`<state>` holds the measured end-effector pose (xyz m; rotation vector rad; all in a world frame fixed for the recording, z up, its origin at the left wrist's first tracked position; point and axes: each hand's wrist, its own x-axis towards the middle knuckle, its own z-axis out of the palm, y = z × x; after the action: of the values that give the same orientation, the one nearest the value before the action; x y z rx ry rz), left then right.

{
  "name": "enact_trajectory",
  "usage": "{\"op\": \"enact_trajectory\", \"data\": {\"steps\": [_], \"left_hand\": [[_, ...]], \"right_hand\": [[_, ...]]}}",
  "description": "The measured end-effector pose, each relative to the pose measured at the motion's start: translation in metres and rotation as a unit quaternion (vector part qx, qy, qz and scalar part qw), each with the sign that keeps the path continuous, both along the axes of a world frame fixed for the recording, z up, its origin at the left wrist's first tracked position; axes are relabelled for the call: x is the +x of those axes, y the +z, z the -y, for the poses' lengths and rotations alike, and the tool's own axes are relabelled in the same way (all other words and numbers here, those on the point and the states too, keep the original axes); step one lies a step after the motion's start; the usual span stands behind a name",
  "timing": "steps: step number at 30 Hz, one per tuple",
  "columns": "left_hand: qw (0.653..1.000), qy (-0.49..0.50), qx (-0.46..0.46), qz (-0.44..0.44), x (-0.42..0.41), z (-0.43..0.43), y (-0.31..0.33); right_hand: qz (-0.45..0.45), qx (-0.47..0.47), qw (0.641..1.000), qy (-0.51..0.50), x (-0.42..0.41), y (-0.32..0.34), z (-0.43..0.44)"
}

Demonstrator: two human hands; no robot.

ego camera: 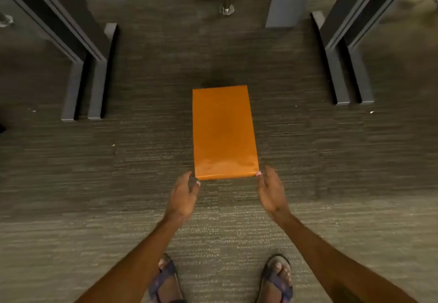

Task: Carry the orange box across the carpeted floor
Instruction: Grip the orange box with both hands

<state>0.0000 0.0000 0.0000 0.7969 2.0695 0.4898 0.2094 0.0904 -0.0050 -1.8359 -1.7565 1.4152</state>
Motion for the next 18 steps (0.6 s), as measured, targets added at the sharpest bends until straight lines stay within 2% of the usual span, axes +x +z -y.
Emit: {"op": "enact_trajectory", "data": {"steps": [3, 6, 10, 16, 18], "left_hand": [[0.999, 0.021, 0.009, -0.026, 0.002, -0.012, -0.034], [0.999, 0.046, 0.007, -0.018, -0.001, -0.028, -0.066], [0.996, 0.088, -0.028, -0.005, -0.011, -0.044, -0.112], [0.994, 0.091, -0.056, -0.015, -0.020, -0.064, -0.161], [0.995, 0.082, -0.050, -0.004, -0.022, -0.067, -0.171]], "right_hand": [[0.019, 0.003, 1.000, -0.001, 0.001, -0.042, -0.015], [0.019, -0.019, 0.999, -0.025, 0.003, -0.086, -0.034], [0.074, 0.000, 0.997, -0.008, 0.004, -0.125, -0.052], [0.050, -0.080, 0.993, -0.064, -0.012, -0.171, -0.077], [0.011, -0.093, 0.993, -0.076, -0.016, -0.182, -0.083]]}}
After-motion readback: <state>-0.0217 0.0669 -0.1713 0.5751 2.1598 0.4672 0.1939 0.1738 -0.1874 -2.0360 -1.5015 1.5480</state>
